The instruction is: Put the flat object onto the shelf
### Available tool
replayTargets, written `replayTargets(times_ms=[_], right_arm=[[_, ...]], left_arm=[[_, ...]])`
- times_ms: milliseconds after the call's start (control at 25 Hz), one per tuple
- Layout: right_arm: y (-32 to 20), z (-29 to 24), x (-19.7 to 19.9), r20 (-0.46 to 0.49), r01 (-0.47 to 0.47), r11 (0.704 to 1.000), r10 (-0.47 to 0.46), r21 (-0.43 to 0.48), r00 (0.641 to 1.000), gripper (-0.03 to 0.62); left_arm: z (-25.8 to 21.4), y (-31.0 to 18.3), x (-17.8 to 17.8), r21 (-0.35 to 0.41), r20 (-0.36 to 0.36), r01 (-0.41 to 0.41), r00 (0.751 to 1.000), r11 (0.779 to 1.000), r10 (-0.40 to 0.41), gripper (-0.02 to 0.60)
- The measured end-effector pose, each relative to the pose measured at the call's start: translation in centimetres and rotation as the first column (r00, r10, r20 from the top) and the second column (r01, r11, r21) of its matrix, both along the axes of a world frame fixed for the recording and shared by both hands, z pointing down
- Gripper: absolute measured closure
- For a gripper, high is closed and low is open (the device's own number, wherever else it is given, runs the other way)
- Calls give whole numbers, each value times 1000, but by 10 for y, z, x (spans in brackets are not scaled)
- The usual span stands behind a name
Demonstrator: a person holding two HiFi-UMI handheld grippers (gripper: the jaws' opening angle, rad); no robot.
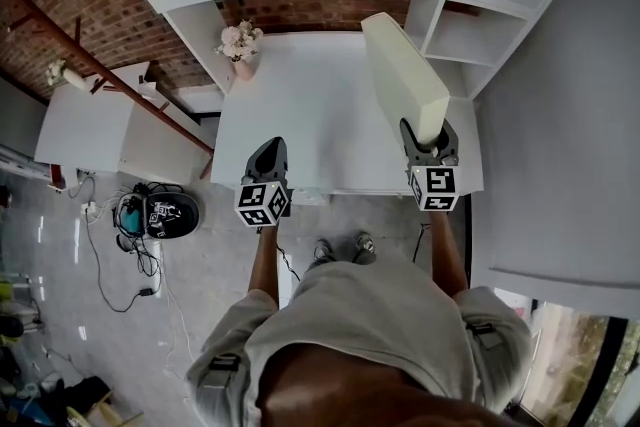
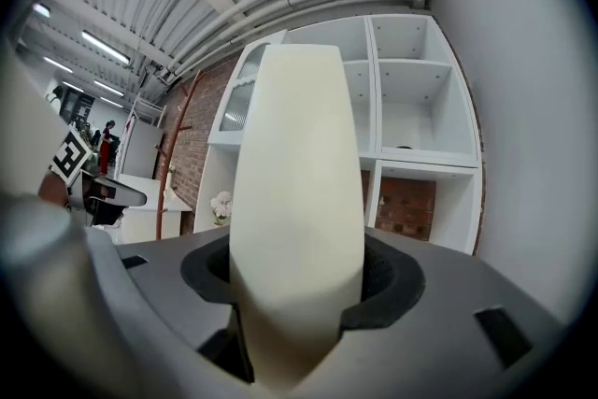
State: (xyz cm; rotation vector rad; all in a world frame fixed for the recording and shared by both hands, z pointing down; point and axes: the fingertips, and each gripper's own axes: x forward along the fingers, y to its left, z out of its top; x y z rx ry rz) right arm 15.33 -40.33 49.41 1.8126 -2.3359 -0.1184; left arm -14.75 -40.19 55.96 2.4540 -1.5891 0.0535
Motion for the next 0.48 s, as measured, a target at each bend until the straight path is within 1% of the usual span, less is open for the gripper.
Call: replayTargets(times_ms=[200, 480], right_arm=[[-1, -30, -14, -29, -5, 998, 6, 57, 1000, 315], [-6, -85, -25, -114, 8, 987, 10, 159, 993, 315]], left_arm=[[-2, 0, -14, 10, -7, -21, 1000, 1000, 21, 566], [-6, 6, -29, 24, -24, -25, 999, 999, 25, 566]])
